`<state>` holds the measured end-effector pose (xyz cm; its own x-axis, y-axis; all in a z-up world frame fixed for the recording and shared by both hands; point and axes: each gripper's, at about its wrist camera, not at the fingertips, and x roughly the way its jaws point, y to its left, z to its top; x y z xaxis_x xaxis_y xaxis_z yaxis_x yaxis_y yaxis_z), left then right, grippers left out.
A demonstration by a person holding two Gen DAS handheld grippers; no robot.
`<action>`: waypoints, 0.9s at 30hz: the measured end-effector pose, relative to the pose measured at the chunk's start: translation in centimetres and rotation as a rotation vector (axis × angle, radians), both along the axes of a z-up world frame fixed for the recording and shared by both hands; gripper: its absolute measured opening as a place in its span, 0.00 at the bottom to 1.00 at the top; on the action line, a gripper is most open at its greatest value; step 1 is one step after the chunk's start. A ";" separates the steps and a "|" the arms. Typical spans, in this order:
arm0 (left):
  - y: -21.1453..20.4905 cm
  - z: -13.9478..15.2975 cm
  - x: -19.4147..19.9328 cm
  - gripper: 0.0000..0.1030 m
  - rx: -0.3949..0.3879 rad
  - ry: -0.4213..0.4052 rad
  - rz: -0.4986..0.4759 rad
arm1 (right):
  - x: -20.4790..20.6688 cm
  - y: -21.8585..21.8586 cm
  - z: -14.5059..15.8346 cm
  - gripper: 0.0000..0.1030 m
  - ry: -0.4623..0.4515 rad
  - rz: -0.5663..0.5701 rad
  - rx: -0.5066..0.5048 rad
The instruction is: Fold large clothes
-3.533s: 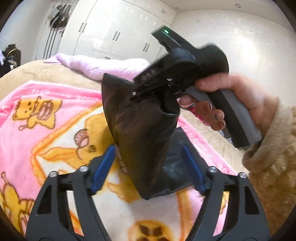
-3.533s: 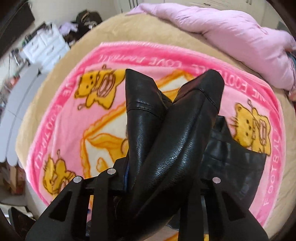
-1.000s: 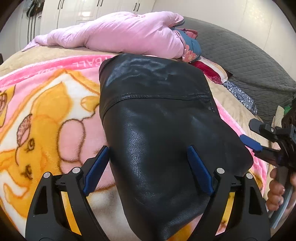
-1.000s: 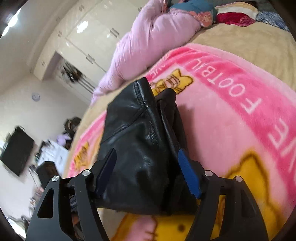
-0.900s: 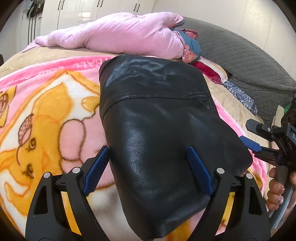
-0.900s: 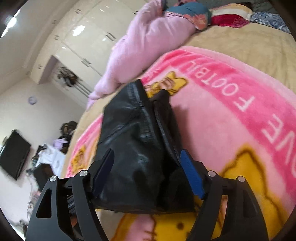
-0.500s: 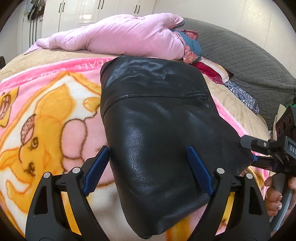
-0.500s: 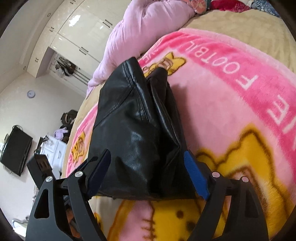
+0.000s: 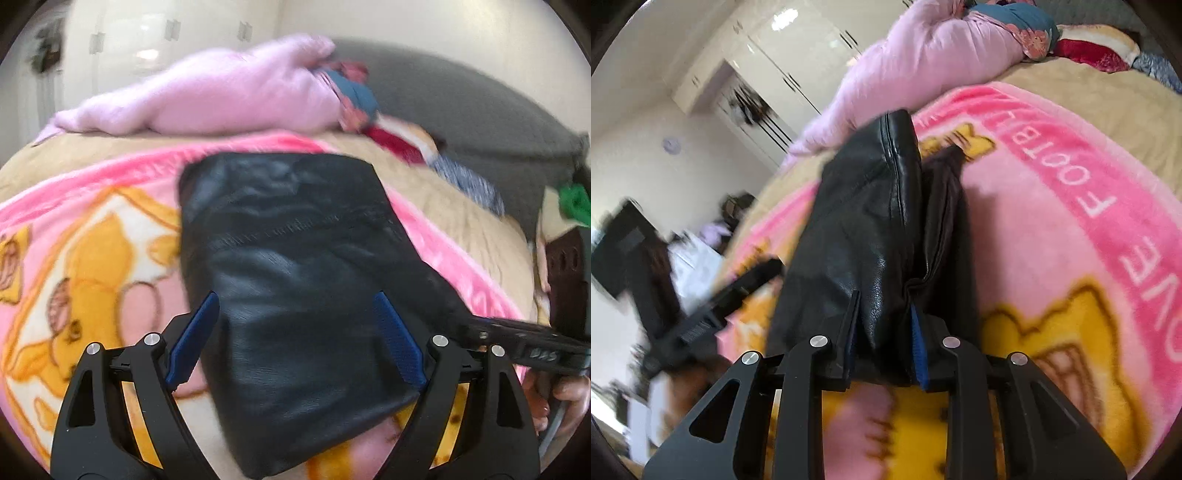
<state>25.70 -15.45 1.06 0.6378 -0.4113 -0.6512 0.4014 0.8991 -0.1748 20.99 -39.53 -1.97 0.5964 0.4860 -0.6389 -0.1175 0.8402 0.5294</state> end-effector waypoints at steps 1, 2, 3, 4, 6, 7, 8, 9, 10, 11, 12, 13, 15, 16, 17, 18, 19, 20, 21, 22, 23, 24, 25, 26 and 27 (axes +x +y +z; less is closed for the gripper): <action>-0.9 -0.9 0.4 0.76 0.029 0.019 -0.010 | 0.3 -0.4 -1.1 0.22 0.038 -0.008 0.005; -1.6 -1.3 0.3 0.76 0.070 0.003 -0.011 | 0.5 -0.7 -1.8 0.23 0.056 -0.013 0.017; -2.7 -1.8 -0.1 0.76 0.138 -0.029 -0.014 | 0.6 -1.0 -2.2 0.24 0.067 -0.016 0.032; -3.3 -2.0 -0.3 0.78 0.179 -0.047 -0.018 | 0.7 -1.2 -2.7 0.25 0.078 -0.019 0.032; -4.2 -2.8 -0.6 0.81 0.244 -0.068 -0.017 | 0.8 -0.7 -2.8 0.35 0.077 -0.014 -0.037; -4.4 -3.3 -0.6 0.82 0.267 -0.072 -0.010 | 0.8 -0.5 -2.9 0.39 0.077 -0.020 -0.064; -4.4 -3.4 -0.6 0.82 0.268 -0.073 -0.006 | 0.8 -0.4 -2.9 0.46 0.080 -0.025 -0.071; -4.3 -3.4 -0.6 0.82 0.261 -0.075 -0.003 | 0.8 -0.6 -2.7 0.47 0.082 -0.028 -0.064; -4.0 -3.3 -0.5 0.82 0.244 -0.075 -0.002 | 0.8 -0.9 -2.3 0.48 0.080 -0.033 -0.050; -3.8 -3.2 -0.4 0.82 0.230 -0.071 0.000 | 0.7 -1.4 -1.6 0.52 0.073 -0.042 -0.027; -3.5 -3.1 -0.3 0.82 0.217 -0.066 0.001 | 0.5 -2.0 -0.5 0.52 0.036 -0.068 -0.009; -3.4 -3.0 -0.1 0.82 0.207 -0.060 -0.001 | 0.4 -2.6 0.5 0.52 -0.005 -0.106 -0.018; -3.3 -3.0 -0.1 0.82 0.208 -0.059 -0.006 | 1.0 -3.3 3.1 0.58 -0.106 -0.183 -0.057; -3.5 -2.9 -0.1 0.83 0.213 -0.059 -0.010 | 1.7 -3.4 3.8 0.58 -0.126 -0.190 -0.064; -3.6 -2.9 -0.1 0.82 0.217 -0.059 -0.011 | 3.1 -3.2 4.4 0.58 -0.136 -0.185 -0.071; -3.6 -2.9 -0.1 0.82 0.220 -0.060 -0.011 | 4.6 -2.7 4.6 0.57 -0.131 -0.168 -0.083; -3.7 -2.8 -0.1 0.83 0.227 -0.063 -0.011 | 6.1 -2.2 4.6 0.57 -0.116 -0.155 -0.103; -3.9 -2.9 -0.2 0.82 0.230 -0.066 -0.010 | 8.3 -1.7 4.5 0.55 -0.083 -0.150 -0.132; -3.9 -2.9 -0.3 0.83 0.233 -0.070 -0.011 | 9.8 -1.1 4.3 0.52 -0.056 -0.145 -0.149; -3.9 -3.0 -0.3 0.83 0.233 -0.074 -0.011 | 11.0 -0.6 4.1 0.52 -0.039 -0.129 -0.144; -3.8 -3.0 -0.4 0.83 0.230 -0.075 -0.010 | 12.7 -0.1 3.7 0.49 -0.021 -0.111 -0.135; -3.7 -3.0 -0.4 0.83 0.226 -0.076 -0.010 | 13.7 0.3 3.5 0.37 -0.009 -0.096 -0.141; -3.7 -3.0 -0.5 0.83 0.226 -0.079 -0.008 | 14.9 0.8 3.0 0.22 0.014 -0.051 -0.153; -3.7 -3.0 -0.5 0.83 0.217 -0.062 -0.006 | 15.4 0.9 2.8 0.15 0.032 -0.033 -0.161; -3.6 -3.0 -0.6 0.83 0.209 -0.063 -0.013 | 15.9 0.6 2.6 0.15 0.045 -0.034 -0.160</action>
<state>25.14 -19.07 -1.96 0.6755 -0.2801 -0.6821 0.4174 0.9078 0.0406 36.94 -38.94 0.63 0.5798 0.3564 -0.7327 -0.0671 0.9171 0.3929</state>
